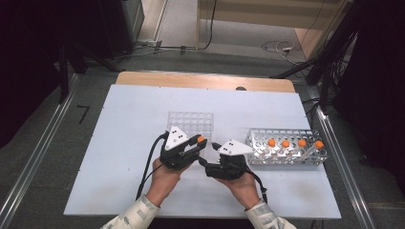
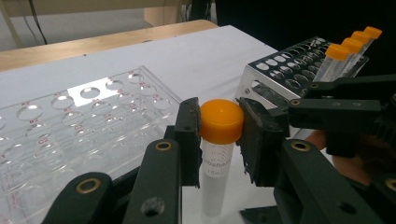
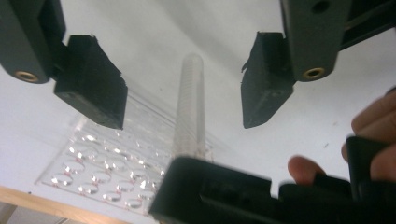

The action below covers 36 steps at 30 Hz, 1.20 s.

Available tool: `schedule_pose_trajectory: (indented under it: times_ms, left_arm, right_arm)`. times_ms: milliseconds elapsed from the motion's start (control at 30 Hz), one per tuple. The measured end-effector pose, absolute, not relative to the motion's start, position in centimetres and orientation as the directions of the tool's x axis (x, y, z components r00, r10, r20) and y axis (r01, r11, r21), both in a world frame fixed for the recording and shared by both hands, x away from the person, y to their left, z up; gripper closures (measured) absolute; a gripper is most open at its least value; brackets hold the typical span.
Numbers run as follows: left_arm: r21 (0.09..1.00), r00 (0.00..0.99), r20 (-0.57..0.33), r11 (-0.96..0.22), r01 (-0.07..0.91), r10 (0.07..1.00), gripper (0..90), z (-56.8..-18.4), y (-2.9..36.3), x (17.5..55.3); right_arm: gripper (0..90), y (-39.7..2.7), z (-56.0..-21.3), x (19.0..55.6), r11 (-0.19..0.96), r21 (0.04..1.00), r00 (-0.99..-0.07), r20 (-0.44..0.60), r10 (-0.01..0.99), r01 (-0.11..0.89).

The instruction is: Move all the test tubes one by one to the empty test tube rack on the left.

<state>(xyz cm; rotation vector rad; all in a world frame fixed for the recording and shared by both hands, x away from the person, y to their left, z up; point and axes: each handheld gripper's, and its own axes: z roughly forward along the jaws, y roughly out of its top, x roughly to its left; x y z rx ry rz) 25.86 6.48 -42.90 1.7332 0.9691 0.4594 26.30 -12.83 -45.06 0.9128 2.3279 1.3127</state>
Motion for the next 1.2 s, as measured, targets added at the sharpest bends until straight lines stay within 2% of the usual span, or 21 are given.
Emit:
schedule_pose_trajectory:
  times_ms: [833, 1200]
  left_arm:
    - [0.921, 0.541, -0.143, -0.089, 0.379, 0.829, 70.4, -40.9, 7.6, 28.5]
    - [0.931, 0.527, -0.132, -0.078, 0.357, 0.839, 70.4, -39.2, 6.9, 30.6]
  right_arm:
    - [26.7, -22.3, -45.7, 22.1, 0.319, 0.847, -0.681, 0.068, 0.729, 0.425]
    - [26.8, -24.0, -45.9, 22.0, 0.293, 0.845, -0.648, 0.08, 0.758, 0.447]
